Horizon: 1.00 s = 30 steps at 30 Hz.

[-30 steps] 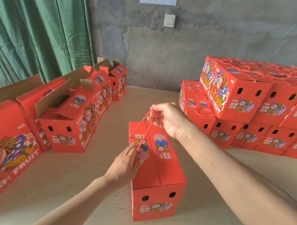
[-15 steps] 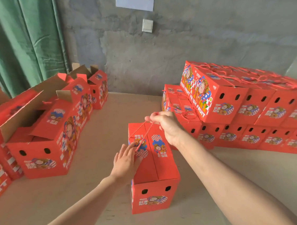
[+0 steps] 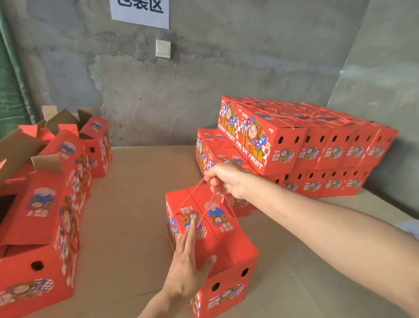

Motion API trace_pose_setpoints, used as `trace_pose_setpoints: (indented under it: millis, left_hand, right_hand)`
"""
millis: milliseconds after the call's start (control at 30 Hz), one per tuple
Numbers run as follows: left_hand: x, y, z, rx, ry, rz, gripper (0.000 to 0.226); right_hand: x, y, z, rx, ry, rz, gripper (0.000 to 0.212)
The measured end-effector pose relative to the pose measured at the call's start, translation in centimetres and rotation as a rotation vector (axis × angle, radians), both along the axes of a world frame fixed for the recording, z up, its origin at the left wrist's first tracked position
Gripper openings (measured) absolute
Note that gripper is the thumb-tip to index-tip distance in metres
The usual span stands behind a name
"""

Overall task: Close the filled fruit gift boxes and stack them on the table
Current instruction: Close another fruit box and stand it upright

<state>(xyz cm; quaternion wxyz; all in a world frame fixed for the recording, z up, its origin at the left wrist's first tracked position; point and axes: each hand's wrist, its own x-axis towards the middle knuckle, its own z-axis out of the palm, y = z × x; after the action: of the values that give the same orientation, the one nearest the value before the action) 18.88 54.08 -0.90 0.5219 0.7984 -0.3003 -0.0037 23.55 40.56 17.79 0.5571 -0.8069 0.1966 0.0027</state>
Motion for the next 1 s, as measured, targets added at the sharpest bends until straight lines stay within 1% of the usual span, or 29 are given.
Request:
trace_pose_setpoints:
  millis: [33,67,100,133,233,267,300,433,500,600,700,767,833,933,1000]
  left_hand:
    - [-0.1,0.3,0.4,-0.009,0.036,-0.071,0.102]
    - [-0.1,0.5,0.9,-0.001,0.056,-0.116,0.109]
    - [0.1,0.7,1.5,0.000,0.052,-0.140,0.110]
    - [0.4,0.6,2.4,-0.015,0.034,-0.149,0.104]
    - [2.0,-0.2,6.2,-0.094,-0.047,-0.144,0.065]
    - [2.8,-0.5,7.6,-0.103,-0.072,-0.142,0.060]
    - [3.8,-0.9,8.9,-0.100,-0.098,-0.140,0.059]
    - [9.1,-3.2,13.8,-0.035,-0.213,-0.102,0.076]
    - [12.0,-4.9,15.7,0.007,-0.255,-0.068,0.079]
    - [16.1,-8.2,16.7,0.017,-0.270,-0.023,0.083]
    - [20.4,-12.3,16.5,-0.012,-0.228,0.016,0.088]
    - [23.2,-15.0,16.0,-0.024,-0.197,0.035,0.089]
    - [25.9,-17.4,15.5,-0.046,-0.188,0.023,0.088]
    - [29.9,-20.3,14.8,-0.040,-0.176,0.006,0.083]
    - [31.9,-22.0,14.7,-0.051,-0.165,0.065,0.076]
  right_hand:
    - [0.4,0.2,0.6,0.006,0.002,-0.012,0.024]
    - [0.7,0.5,1.4,0.002,-0.005,-0.019,0.023]
    - [1.2,0.6,2.4,-0.012,-0.020,-0.020,0.022]
    - [1.7,0.7,3.5,-0.032,-0.044,-0.013,0.022]
    - [3.1,0.3,7.7,-0.105,-0.146,0.020,0.024]
    - [3.6,0.0,9.3,-0.125,-0.182,0.031,0.026]
    - [4.0,-0.4,10.8,-0.140,-0.215,0.042,0.028]
    - [5.7,-2.1,16.1,-0.181,-0.342,0.020,0.027]
    - [6.8,-3.4,17.6,-0.174,-0.405,0.003,0.025]
    - [9.4,-6.1,18.5,-0.235,-0.475,-0.037,0.024]
    - [13.1,-9.3,18.2,-0.329,-0.542,-0.062,0.022]
    - [15.9,-11.6,17.5,-0.380,-0.565,-0.051,0.027]
    - [18.3,-14.1,16.7,-0.426,-0.581,-0.051,0.029]
    - [21.2,-17.7,15.6,-0.490,-0.608,-0.070,0.028]
    - [22.8,-19.9,14.5,-0.605,-0.591,-0.043,0.032]
